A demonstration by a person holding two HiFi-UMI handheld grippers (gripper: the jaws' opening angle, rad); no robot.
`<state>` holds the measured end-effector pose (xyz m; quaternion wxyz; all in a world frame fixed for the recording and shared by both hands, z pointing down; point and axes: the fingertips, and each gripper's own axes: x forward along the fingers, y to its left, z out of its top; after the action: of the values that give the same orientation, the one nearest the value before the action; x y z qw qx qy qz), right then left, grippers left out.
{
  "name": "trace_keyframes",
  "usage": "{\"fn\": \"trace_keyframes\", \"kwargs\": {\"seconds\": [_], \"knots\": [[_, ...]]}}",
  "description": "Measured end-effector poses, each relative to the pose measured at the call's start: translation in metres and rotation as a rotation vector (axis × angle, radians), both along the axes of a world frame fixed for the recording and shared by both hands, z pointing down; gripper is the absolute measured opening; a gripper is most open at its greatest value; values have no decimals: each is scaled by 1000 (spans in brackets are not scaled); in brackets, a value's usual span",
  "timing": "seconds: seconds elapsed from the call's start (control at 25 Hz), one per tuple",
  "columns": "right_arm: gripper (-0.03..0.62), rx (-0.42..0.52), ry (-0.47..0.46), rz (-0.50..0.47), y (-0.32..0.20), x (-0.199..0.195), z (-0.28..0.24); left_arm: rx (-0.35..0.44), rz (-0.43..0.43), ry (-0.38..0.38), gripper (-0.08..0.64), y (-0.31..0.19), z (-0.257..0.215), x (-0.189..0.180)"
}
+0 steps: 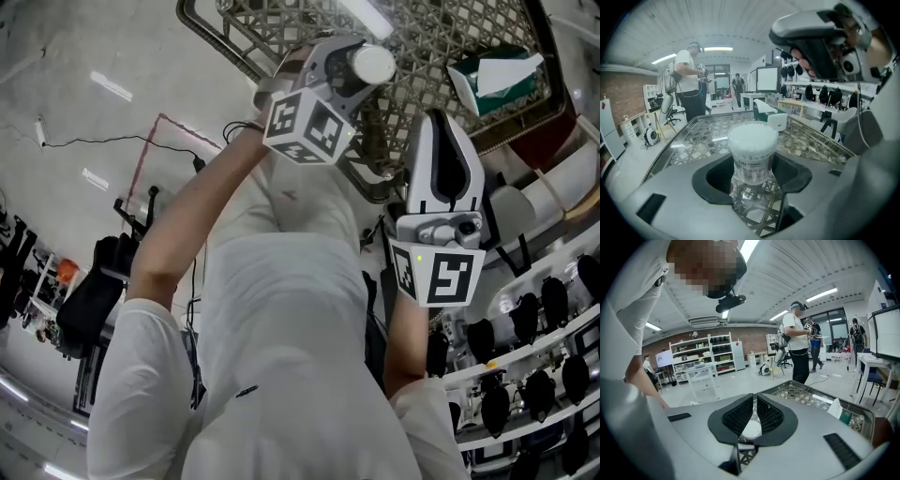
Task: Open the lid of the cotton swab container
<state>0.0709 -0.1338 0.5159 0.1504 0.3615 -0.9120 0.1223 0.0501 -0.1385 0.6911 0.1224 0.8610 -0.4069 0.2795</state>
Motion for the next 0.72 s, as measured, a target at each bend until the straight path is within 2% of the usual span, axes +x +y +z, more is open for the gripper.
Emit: {"fn": "trace_keyframes", "kwargs": {"seconds": [0.4, 0.6, 0.72], "knots": [[2, 44, -1, 5, 1, 3, -46, 20, -17, 45, 249, 13, -75, -7], [2, 69, 6, 11, 0, 6, -72, 15, -17, 95, 249, 20, -125, -11], [2, 95, -12, 4, 1, 7, -89, 41, -9, 91, 249, 25, -160, -11]]}}
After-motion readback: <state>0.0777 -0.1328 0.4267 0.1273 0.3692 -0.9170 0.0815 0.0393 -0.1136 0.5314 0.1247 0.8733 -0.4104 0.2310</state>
